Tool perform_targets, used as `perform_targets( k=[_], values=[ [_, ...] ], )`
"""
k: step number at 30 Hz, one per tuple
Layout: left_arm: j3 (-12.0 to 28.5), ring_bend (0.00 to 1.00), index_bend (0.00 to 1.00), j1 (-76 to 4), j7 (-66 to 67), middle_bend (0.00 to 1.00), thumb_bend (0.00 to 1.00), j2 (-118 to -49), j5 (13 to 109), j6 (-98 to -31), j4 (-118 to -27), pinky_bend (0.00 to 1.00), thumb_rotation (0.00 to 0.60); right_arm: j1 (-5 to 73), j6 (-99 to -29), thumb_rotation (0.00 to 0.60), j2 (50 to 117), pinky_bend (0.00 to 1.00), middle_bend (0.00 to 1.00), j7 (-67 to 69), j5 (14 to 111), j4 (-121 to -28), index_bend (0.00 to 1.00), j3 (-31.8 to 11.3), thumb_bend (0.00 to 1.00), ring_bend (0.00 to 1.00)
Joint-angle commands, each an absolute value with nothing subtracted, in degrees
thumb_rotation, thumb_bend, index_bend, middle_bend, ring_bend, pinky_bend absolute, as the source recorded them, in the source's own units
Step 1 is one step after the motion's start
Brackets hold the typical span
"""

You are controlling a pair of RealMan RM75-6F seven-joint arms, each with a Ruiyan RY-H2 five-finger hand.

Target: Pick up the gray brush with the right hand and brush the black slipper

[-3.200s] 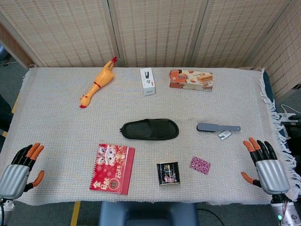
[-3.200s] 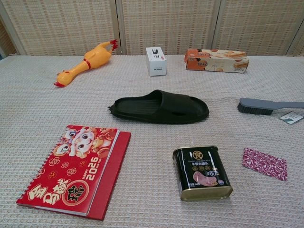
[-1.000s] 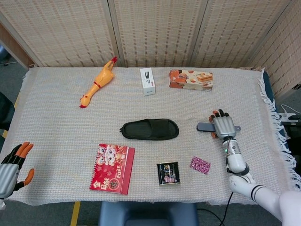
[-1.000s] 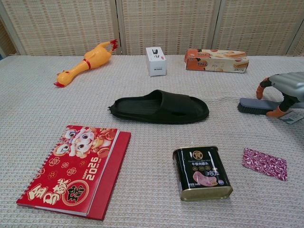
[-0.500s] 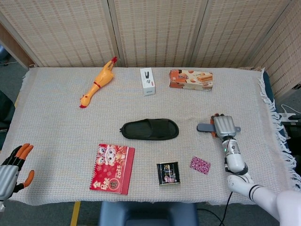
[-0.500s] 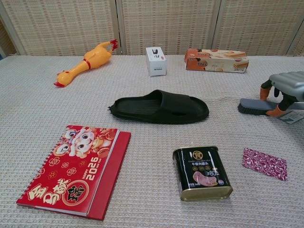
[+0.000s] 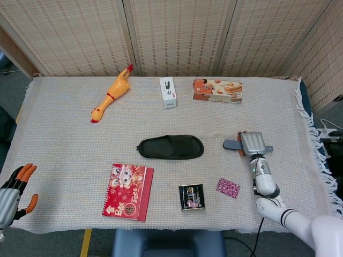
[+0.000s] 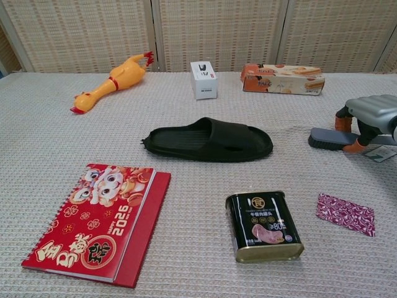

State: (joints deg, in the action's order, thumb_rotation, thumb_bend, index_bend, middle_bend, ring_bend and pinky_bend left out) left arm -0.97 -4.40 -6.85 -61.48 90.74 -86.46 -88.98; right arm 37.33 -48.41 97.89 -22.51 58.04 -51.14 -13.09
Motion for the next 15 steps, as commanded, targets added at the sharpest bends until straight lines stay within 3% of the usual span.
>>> perform_targets(
  k=[1,7,15],
  values=[
    [-0.92,0.0,0.0,-4.33,-6.94,0.0,0.49,-61.47,90.92,-86.76,-88.87,0.35,0.6,37.5,-48.57,0.6,97.86,0.8,0.51,-21.89,58.34,-51.2,0.76,-13.25,0.36,0.56],
    [-0.93,0.0,0.0,-4.19,-7.08,0.0,0.5,-61.54,91.34,-87.25,-88.53,0.35,0.6,37.32,-49.58,0.6,94.74,0.81,0.52,-21.71,58.67,-55.31,0.77,-13.87,0.39,0.58],
    [-1.16,0.0,0.0,-4.12,-6.44,0.0,0.52,-61.72,91.95,-87.43,-88.61,0.35,0.6,36.88,-49.18,0.6,84.88,0.82,0.53,-19.45,58.42,-68.55,0.78,-15.7,0.39,0.58]
  ],
)
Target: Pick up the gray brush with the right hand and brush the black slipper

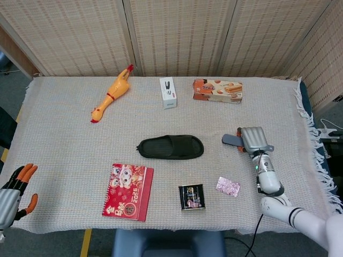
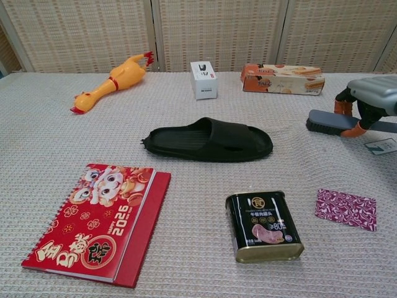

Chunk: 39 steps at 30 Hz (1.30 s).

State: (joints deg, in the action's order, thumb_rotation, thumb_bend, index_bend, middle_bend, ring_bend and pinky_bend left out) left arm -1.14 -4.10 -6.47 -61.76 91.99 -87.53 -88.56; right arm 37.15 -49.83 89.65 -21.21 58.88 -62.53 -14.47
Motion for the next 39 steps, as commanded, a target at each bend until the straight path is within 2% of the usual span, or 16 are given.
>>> perform_targets(
  k=[1,9,15,25,29,34,39],
  values=[
    [-1.18,0.0,0.0,-4.15,-6.44,0.0,0.52,-61.68,91.92,-87.31,-88.65,0.35,0.6,36.84,-48.75,0.6,83.42,0.82,0.53,-19.06,58.07,-70.44,0.78,-16.0,0.39,0.58],
    [-1.24,0.0,0.0,-4.37,-6.5,0.0,0.53,-61.63,91.99,-86.83,-88.77,0.35,0.6,36.52,-46.73,0.6,71.49,0.82,0.53,-17.49,56.31,-84.94,0.78,-16.92,0.39,0.58],
    [-1.4,0.0,0.0,-4.93,-6.31,0.0,0.52,-61.79,92.25,-85.82,-89.25,0.35,0.6,38.59,-44.42,0.6,68.49,0.82,0.53,-18.4,54.4,-90.75,0.79,-16.09,0.4,0.58],
    [-1.29,0.0,0.0,-5.76,-8.51,0.0,0.52,-61.16,91.82,-84.42,-89.03,0.35,0.6,46.26,-44.18,0.6,74.92,0.82,0.54,-27.08,49.57,-90.58,0.79,-13.94,0.4,0.58],
    [-1.91,0.0,0.0,-5.06,-11.18,0.0,0.53,-60.2,92.42,-85.44,-88.44,0.35,0.6,52.46,-45.53,0.6,83.59,0.82,0.54,-33.89,43.43,-84.67,0.79,-13.36,0.4,0.58],
    [-1.96,0.0,0.0,-4.59,-12.99,0.0,0.53,-59.83,92.42,-86.3,-87.55,0.35,0.6,55.37,-46.24,0.6,88.35,0.82,0.54,-36.49,37.92,-80.4,0.79,-12.59,0.4,0.58],
    [-2.14,0.0,0.0,-4.38,-13.66,0.0,0.52,-59.68,92.55,-86.53,-87.2,0.35,0.6,57.0,-45.89,0.6,91.84,0.82,0.54,-36.12,36.36,-76.25,0.8,-12.4,0.4,0.59]
  ],
)
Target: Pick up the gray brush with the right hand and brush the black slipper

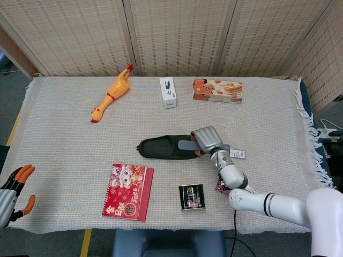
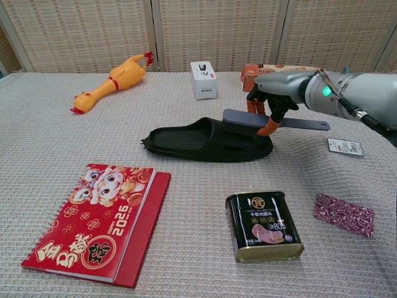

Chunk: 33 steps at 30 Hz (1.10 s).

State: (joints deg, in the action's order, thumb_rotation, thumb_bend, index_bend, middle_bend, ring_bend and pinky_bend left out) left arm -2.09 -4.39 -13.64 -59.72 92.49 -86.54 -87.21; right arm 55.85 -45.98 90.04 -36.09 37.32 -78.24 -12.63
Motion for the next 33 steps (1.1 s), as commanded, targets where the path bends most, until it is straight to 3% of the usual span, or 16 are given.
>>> perform_targets(
  k=[1,10,23,33],
  values=[
    [-2.16,0.0,0.0,-4.35,-13.61,0.0,0.53,-59.68,92.6,-86.58,-87.2,0.35,0.6,57.23,-45.82,0.6,92.38,0.82,0.54,-35.99,36.3,-75.5,0.8,-12.35,0.4,0.59],
    [-2.1,0.0,0.0,-4.33,-13.9,0.0,0.53,-59.62,92.4,-86.49,-86.91,0.35,0.6,58.0,-44.94,0.6,94.17,0.82,0.55,-35.39,35.15,-71.14,0.8,-11.24,0.41,0.59],
    [-2.54,0.0,0.0,-3.73,-14.33,0.0,0.53,-59.42,93.97,-88.2,-86.92,0.35,0.6,61.27,-47.52,0.6,93.2,0.82,0.55,-38.12,33.54,-75.98,0.81,-12.48,0.41,0.59],
    [-2.78,0.0,0.0,-3.73,-14.84,0.0,0.53,-59.28,94.65,-88.49,-86.75,0.35,0.6,62.98,-49.85,0.6,93.14,0.82,0.55,-43.19,27.22,-77.09,0.81,-11.06,0.41,0.59]
  ],
)
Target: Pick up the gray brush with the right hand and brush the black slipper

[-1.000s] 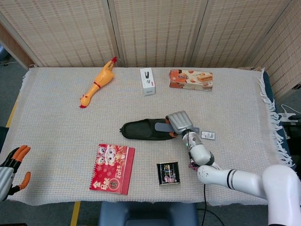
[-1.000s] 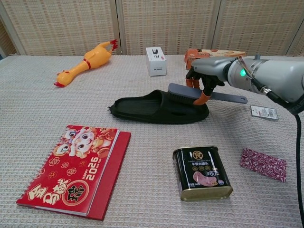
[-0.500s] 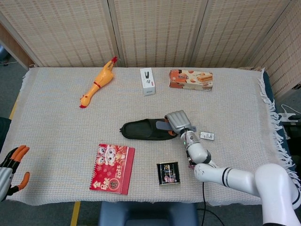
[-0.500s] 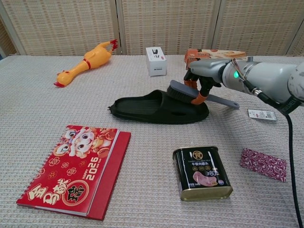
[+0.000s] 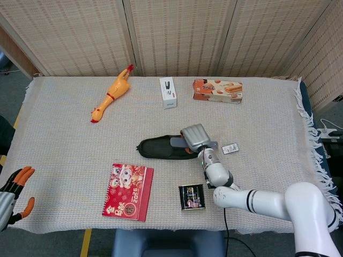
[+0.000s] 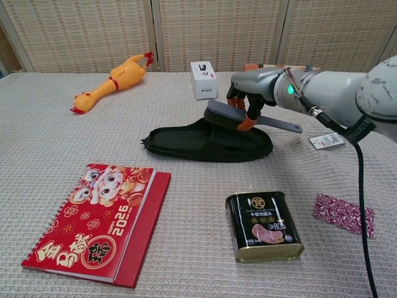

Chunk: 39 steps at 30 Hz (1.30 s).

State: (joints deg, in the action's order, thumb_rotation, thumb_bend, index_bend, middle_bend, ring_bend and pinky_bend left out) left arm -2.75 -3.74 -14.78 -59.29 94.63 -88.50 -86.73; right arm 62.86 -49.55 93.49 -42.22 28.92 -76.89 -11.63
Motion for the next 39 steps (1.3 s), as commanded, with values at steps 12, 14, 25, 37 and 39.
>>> perform_targets(
  k=[12,14,25,37,39],
  values=[
    [-3.76,0.0,0.0,-3.85,-14.77,0.0,0.53,-59.12,96.42,-88.47,-87.16,0.35,0.6,64.04,-50.31,0.6,90.5,0.82,0.55,-47.13,18.34,-80.0,0.81,-9.76,0.41,0.59],
    [-3.82,0.0,0.0,-3.71,-14.85,0.0,0.53,-59.06,96.77,-88.98,-87.19,0.35,0.6,64.64,-50.75,0.6,90.86,0.82,0.55,-47.08,18.06,-79.99,0.81,-10.35,0.41,0.59],
    [-4.0,0.0,0.0,-3.39,-16.1,0.0,0.52,-58.87,97.68,-90.48,-86.51,0.35,0.6,67.85,-53.24,0.6,92.35,0.82,0.55,-50.36,15.58,-80.21,0.8,-10.93,0.42,0.59],
    [-4.27,0.0,0.0,-3.3,-14.21,0.0,0.52,-59.29,98.66,-91.0,-87.03,0.35,0.6,66.9,-53.92,0.6,90.55,0.82,0.55,-53.47,12.6,-80.5,0.8,-7.52,0.43,0.59],
    [-4.33,0.0,0.0,-3.27,-13.99,0.0,0.52,-59.31,98.84,-91.13,-87.16,0.35,0.6,66.96,-53.87,0.6,90.26,0.82,0.55,-53.57,12.01,-80.74,0.8,-7.75,0.43,0.59]
  ],
)
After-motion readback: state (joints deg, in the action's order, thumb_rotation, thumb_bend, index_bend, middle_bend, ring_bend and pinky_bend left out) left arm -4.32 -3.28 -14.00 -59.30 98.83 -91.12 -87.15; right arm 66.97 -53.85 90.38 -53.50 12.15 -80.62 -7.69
